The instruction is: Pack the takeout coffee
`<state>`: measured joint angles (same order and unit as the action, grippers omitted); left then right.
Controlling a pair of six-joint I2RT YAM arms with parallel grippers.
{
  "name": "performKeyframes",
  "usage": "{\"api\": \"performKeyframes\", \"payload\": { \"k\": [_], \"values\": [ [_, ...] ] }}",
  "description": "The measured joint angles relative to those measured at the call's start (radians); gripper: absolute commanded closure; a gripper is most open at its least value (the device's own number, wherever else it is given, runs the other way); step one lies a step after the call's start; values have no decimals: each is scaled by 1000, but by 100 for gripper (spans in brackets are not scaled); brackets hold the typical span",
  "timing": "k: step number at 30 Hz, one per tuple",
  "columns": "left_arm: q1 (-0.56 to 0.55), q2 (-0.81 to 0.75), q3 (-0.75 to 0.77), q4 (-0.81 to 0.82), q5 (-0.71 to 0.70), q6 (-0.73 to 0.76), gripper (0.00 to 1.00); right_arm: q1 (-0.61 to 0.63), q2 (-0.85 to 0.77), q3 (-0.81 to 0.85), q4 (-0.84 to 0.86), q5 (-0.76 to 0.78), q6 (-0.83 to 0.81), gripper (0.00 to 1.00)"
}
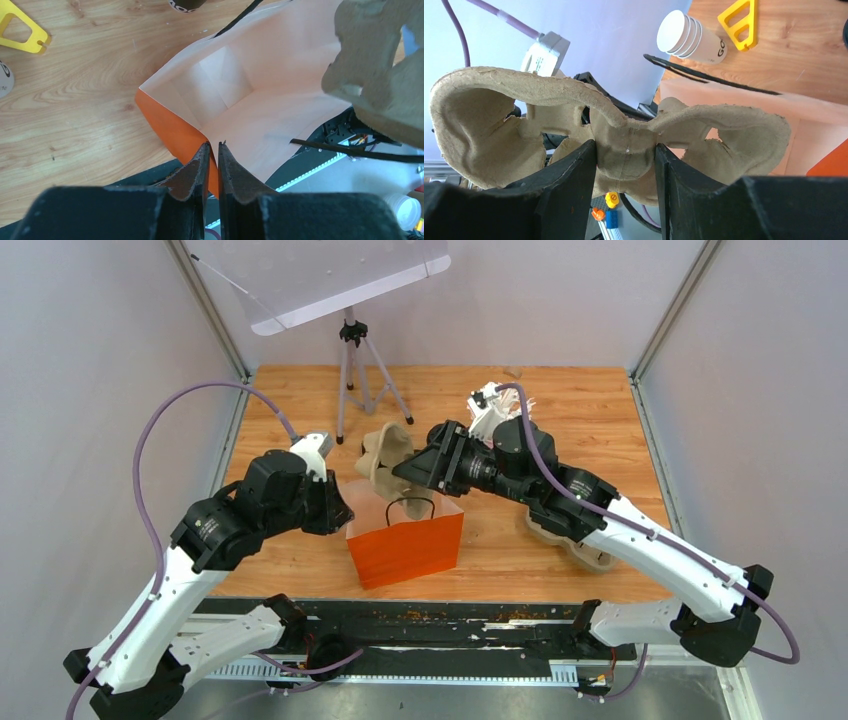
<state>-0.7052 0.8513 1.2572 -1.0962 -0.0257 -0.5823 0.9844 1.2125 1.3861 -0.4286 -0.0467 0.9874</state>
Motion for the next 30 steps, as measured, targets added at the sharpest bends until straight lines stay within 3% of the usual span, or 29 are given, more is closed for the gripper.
{"api": "performKeyframes", "payload": {
  "k": [16,24,30],
  "values": [
    [0,15,0,16,3,-11,87,16,-5,-57,4,-48,-37,55],
    [0,17,0,16,11,-17,95,15,6,-55,-76,27,-108,55],
    [0,17,0,20,20,-18,94,11,13,-37,-84,51,-153,55]
  ]
}}
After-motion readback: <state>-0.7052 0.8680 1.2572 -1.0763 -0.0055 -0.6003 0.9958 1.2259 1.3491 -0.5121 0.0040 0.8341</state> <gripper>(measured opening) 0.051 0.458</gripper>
